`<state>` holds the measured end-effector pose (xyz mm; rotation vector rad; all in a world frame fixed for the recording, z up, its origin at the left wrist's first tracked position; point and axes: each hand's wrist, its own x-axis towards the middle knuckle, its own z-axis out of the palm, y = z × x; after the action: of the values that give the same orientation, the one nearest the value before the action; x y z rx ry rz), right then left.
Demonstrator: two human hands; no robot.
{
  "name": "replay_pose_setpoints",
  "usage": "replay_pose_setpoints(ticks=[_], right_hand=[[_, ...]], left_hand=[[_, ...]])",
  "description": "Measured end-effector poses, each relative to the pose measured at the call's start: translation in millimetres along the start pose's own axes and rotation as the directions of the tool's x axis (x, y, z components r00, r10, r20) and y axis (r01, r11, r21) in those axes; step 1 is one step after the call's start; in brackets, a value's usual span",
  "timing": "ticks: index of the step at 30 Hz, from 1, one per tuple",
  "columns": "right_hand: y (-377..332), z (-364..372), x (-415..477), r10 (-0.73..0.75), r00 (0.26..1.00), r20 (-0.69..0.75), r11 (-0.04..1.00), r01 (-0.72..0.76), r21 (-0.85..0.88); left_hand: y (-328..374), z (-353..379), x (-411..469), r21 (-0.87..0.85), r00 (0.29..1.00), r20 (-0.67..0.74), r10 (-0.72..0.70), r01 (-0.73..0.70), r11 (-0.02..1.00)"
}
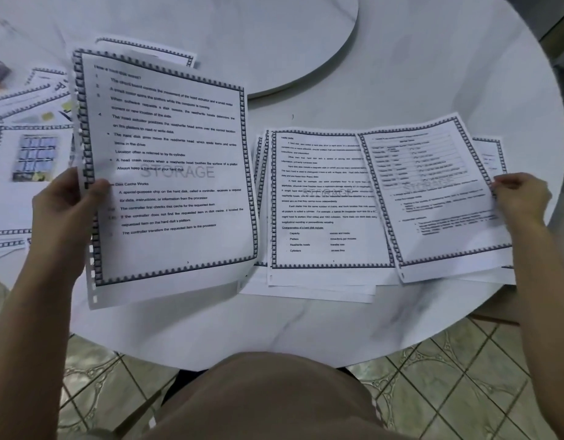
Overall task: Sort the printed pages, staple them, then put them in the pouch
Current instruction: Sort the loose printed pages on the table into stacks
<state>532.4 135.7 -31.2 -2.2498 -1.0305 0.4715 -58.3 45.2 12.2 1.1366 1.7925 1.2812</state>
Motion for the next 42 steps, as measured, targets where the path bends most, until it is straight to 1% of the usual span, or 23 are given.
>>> replay_pose_setpoints(ticks=[3,6,9,12,15,17,19,21,23,26,32,35,38,40,42], right_hand=[[20.3,-1.2,11.6,0.017,1.000,-0.013,0.998,-0.018,-0.067],[27.1,-0.6,6.9,-0.002,0.996,-0.086,0.990,-0.010,-0.137],[21.8,0.3,-5.7,-0.060,0.990,-0.126,0.971,0.029,-0.238],[6.5,3.5,-24.0,-0.187,0.973,-0.135,0.958,0.151,-0.242],[-23.4,13.9,-56.8,-0.276,0.959,-0.068,0.953,0.264,-0.145],[-43.1,27.6,-84.3,-0.292,0.955,0.047,0.954,0.294,-0.063],[-54.4,44.6,-110.0,-0.273,0.944,0.188,0.957,0.287,-0.051],[-60.0,60.4,-130.7,-0.224,0.935,0.276,0.961,0.260,-0.099],[-63.8,72.9,-143.8,-0.199,0.937,0.287,0.946,0.261,-0.193],[-68.5,83.1,-153.2,-0.186,0.947,0.261,0.911,0.266,-0.316],[-72.7,90.3,-155.8,-0.189,0.950,0.249,0.911,0.264,-0.316],[-71.6,87.9,-154.2,-0.216,0.952,0.216,0.939,0.263,-0.222],[-75.3,78.2,-151.7,-0.228,0.942,0.248,0.972,0.234,0.005],[-80.3,68.1,-148.4,-0.223,0.929,0.294,0.970,0.181,0.162],[-82.8,57.5,-142.5,-0.220,0.916,0.335,0.955,0.132,0.266]], left_hand=[[-3.2,-3.8,3.4,0.001,1.000,0.012,-0.002,0.002,1.000],[-5.4,-7.0,7.2,0.021,1.000,0.004,-0.010,0.010,1.000],[-7.0,-11.2,9.6,0.045,1.000,-0.007,-0.017,0.018,0.999],[-3.2,-13.8,8.2,0.035,1.000,0.000,-0.022,0.022,0.999],[3.5,-8.8,4.7,0.010,0.999,-0.025,-0.028,0.029,1.000],[5.7,-6.2,4.2,0.006,0.999,-0.036,-0.032,0.033,0.999],[5.4,-6.3,4.6,0.014,0.999,-0.025,-0.022,0.023,1.000],[4.1,-6.6,4.6,0.018,1.000,-0.012,-0.015,0.015,1.000],[4.5,-7.0,3.9,0.021,1.000,-0.006,-0.011,0.011,1.000],[8.5,-7.4,0.9,0.012,1.000,-0.008,-0.008,0.008,1.000],[27.4,-6.6,-11.9,0.005,0.997,-0.074,-0.029,0.030,1.000],[36.6,-4.4,-17.7,-0.005,0.996,-0.090,-0.015,0.015,1.000],[44.1,-2.3,-21.2,-0.018,0.996,-0.092,-0.009,0.008,1.000],[46.0,-2.6,-20.8,-0.025,0.996,-0.087,-0.010,0.008,1.000],[45.7,-4.8,-19.5,-0.030,0.996,-0.088,-0.026,0.023,0.999]])
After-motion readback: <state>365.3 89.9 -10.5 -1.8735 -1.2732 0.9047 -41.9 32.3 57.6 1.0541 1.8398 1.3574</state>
